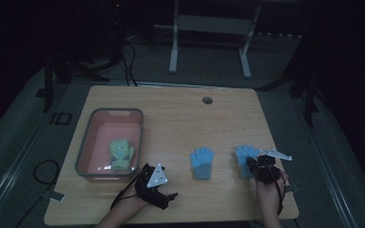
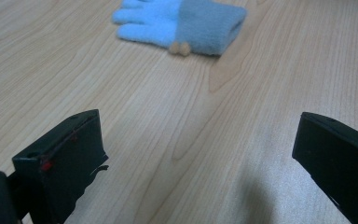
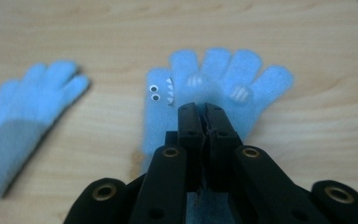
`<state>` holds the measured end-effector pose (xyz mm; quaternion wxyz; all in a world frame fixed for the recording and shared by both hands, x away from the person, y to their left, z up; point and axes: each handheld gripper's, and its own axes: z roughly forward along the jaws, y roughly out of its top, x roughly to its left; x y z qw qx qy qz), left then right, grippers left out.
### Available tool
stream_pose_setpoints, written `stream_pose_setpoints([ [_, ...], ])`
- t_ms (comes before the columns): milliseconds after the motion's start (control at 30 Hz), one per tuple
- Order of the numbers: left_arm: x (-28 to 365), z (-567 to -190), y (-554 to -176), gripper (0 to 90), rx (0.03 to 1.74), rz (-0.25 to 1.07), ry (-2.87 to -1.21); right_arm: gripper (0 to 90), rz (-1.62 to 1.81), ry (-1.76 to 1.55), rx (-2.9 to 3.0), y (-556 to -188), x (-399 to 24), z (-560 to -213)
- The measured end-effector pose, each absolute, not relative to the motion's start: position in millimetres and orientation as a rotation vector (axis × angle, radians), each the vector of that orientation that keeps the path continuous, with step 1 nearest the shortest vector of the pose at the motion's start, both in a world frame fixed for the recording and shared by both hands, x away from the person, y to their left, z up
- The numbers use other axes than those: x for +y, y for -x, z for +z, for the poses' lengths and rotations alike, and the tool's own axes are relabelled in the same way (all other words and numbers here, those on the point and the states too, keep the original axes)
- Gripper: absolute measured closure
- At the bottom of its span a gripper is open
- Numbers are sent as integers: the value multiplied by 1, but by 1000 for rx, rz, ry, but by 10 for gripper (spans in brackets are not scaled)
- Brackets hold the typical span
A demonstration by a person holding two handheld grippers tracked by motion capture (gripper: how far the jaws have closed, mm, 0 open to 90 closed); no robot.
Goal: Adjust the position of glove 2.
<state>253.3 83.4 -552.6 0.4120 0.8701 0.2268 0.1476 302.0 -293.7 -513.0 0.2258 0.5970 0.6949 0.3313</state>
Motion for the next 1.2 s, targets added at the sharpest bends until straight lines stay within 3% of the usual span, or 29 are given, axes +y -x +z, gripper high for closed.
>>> stream_pose_setpoints([
  [267, 83, -552, -252, 25, 565, 379, -2191, 842, 854, -1671, 1956, -300, -286, -540],
  [433, 83, -553, -252, 25, 560, 376, -2198, 766, 858, -1669, 1972, -302, -289, -546],
  [800, 83, -554, -252, 25, 546, 355, -2196, 645, 901, -1548, 2050, -303, -300, -522],
  [1200, 80, -555, -251, 25, 534, 361, -2210, 642, 983, -1132, 2334, -319, -315, -511],
])
